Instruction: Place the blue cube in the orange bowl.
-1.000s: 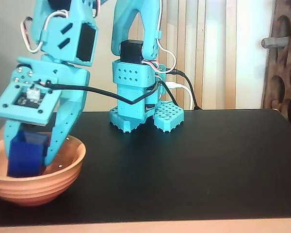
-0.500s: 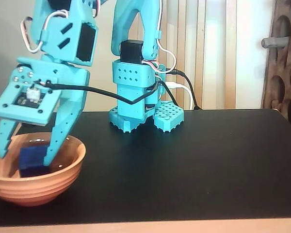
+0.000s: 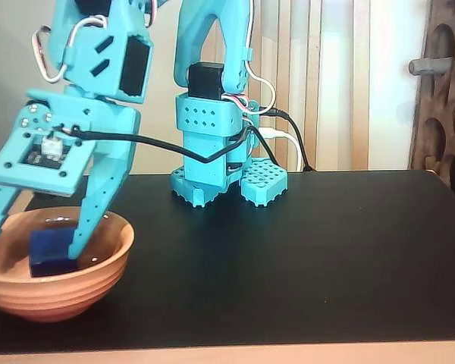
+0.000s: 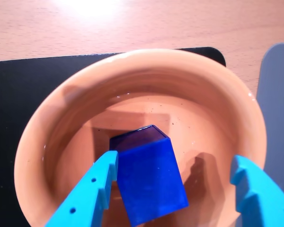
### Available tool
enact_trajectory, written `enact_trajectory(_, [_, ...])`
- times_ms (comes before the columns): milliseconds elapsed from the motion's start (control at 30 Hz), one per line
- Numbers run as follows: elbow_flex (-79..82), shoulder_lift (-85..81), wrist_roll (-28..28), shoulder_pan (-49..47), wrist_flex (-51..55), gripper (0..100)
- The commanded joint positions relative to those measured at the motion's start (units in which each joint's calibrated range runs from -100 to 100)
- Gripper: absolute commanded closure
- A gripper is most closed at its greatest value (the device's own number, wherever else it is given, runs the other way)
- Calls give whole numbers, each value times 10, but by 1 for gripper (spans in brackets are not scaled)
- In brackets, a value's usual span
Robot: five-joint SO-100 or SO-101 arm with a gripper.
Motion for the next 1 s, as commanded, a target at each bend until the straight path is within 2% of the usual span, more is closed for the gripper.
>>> enact_trajectory(0, [-30,-10,-10,3,-11,71])
enact_trajectory(967, [-31,-12,-17,-9,-11,70])
